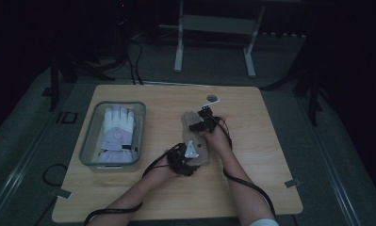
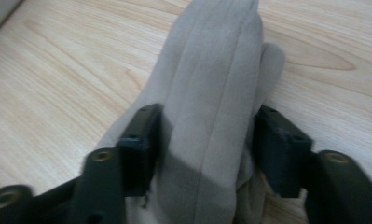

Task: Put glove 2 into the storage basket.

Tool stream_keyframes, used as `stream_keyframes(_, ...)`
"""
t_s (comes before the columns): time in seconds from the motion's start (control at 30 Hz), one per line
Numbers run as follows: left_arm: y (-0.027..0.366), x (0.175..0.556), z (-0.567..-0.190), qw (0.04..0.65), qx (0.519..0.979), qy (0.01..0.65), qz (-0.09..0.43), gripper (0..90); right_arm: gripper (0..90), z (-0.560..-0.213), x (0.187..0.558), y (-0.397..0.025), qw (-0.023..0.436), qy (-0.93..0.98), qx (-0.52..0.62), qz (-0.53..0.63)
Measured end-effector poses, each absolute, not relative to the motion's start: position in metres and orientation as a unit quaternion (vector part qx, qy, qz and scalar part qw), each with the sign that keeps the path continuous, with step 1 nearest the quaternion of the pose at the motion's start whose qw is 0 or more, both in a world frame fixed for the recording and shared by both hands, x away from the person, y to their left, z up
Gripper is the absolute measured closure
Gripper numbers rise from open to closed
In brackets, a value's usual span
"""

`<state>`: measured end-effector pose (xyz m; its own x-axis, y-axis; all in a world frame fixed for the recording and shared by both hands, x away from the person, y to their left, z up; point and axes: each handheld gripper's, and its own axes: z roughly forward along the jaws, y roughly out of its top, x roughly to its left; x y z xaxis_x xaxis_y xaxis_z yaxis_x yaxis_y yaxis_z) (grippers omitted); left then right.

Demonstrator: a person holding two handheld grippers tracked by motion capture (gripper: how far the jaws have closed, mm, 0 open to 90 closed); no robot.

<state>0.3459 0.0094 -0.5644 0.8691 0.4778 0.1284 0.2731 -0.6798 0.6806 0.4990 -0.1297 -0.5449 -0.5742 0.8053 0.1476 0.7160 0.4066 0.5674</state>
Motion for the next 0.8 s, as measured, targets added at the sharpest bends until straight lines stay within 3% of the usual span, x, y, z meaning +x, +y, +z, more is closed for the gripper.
stream_keyframes(0.1, 0.009, 0.35, -0.562, 0.326, 0.904, 0.22, 0.166, 70.7, 58.2, -0.545, 0.5, -0.13, 0.059, 0.832, 0.46, 0.305)
stream_keyframes(0.17, 0.008, 0.351, -0.56, 0.323, 0.904, 0.228, 0.164, 75.1, 61.1, -0.545, 0.5, -0.131, 0.053, 0.827, 0.466, 0.312)
stream_keyframes(0.4, 0.009, 0.348, -0.555, 0.324, 0.903, 0.223, 0.171, 79.7, 66.6, -0.538, 0.498, -0.131, 0.054, 0.82, 0.472, 0.318)
stream_keyframes(0.8, 0.022, 0.337, -0.524, 0.328, 0.9, 0.221, 0.185, 79.8, 66.9, -0.501, 0.487, -0.122, 0.058, 0.816, 0.453, 0.355)
